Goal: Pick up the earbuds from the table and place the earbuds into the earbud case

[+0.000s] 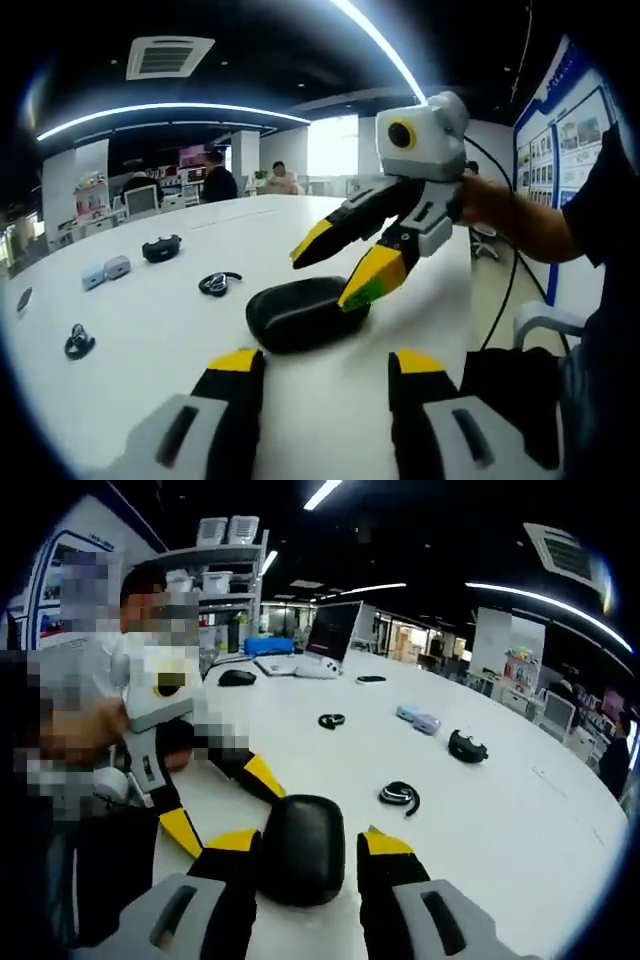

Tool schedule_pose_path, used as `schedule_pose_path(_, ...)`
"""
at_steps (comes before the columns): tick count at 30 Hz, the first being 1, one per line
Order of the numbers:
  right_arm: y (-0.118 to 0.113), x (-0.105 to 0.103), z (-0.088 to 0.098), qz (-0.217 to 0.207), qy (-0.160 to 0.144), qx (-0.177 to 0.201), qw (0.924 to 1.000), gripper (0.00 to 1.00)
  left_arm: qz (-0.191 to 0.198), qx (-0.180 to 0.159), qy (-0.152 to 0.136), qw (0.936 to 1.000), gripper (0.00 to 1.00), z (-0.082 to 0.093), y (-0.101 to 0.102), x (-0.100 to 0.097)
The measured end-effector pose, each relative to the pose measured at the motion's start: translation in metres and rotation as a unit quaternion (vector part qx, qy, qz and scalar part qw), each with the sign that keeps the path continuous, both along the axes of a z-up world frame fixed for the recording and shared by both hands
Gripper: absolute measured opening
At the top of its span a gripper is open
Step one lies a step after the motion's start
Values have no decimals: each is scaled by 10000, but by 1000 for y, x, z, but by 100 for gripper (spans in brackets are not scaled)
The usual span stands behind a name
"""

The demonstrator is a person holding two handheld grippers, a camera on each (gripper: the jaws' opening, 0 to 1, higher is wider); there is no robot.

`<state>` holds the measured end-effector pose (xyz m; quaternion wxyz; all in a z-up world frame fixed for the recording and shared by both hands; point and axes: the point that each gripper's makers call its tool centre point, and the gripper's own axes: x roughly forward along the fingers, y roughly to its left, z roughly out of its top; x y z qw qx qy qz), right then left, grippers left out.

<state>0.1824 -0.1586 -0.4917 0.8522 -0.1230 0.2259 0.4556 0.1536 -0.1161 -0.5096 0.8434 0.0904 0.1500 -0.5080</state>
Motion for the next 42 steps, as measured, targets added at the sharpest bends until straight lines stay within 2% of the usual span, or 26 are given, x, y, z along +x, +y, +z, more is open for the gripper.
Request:
schedule_pose_path(3, 1, -11, -5, 26, 485, 321, 9983, 44, -48, 56, -34, 10000, 52, 1, -3, -3)
schedule_pose_path(5, 2, -16, -5, 26, 649, 504, 9966, 43, -63, 70, -31, 10000, 52, 1, -6, -3)
schedule_pose_path(13, 3, -35, -11, 35, 908, 583, 9942, 37, -49, 143, -36, 9999, 56, 0, -7, 4)
schedule_pose_path(22, 24, -62, -6, 251, 982, 832, 9914, 36, -95, 206, -68, 9997, 57, 1, -7, 6)
schedule_pose_path(28, 43, -68, 0, 406, 877, 987, 9904, 37, -123, 245, -121, 9996, 58, 2, -4, 6)
schedule_pose_path(31, 49, -70, 2, 524, 828, 943, 9907, 36, -180, 270, -137, 9994, 58, 3, 0, 5)
schedule_pose_path(33, 44, -63, 6, 563, 527, 774, 9940, 36, -164, 250, -106, 9995, 58, 2, 4, 5)
schedule_pose_path(35, 35, -52, 10, 657, -52, 333, 9973, 35, -120, 232, -86, 9996, 58, 2, 8, 5)
schedule_pose_path(36, 26, -40, 10, 816, -605, -257, 9945, 36, -95, 226, -75, 9997, 58, 2, 9, 6)
schedule_pose_path(38, 19, -28, 4, 1178, -1185, -1189, 9787, 36, -62, 225, -68, 9997, 58, 2, 10, 7)
schedule_pose_path(39, 17, -23, 0, 1355, -1350, -1557, 9691, 37, -55, 230, -69, 9997, 58, 2, 10, 7)
schedule_pose_path(40, 16, -22, -1, 1411, -1391, -1669, 9658, 37, -59, 243, -77, 9997, 58, 2, 9, 7)
schedule_pose_path(41, 16, -19, -5, 1654, -1509, -1998, 9539, 37, -66, 262, -95, 9996, 57, 3, 9, 6)
schedule_pose_path(42, 17, -16, -6, 1798, -1594, -2153, 9465, 37, -67, 273, -105, 9996, 57, 3, 8, 6)
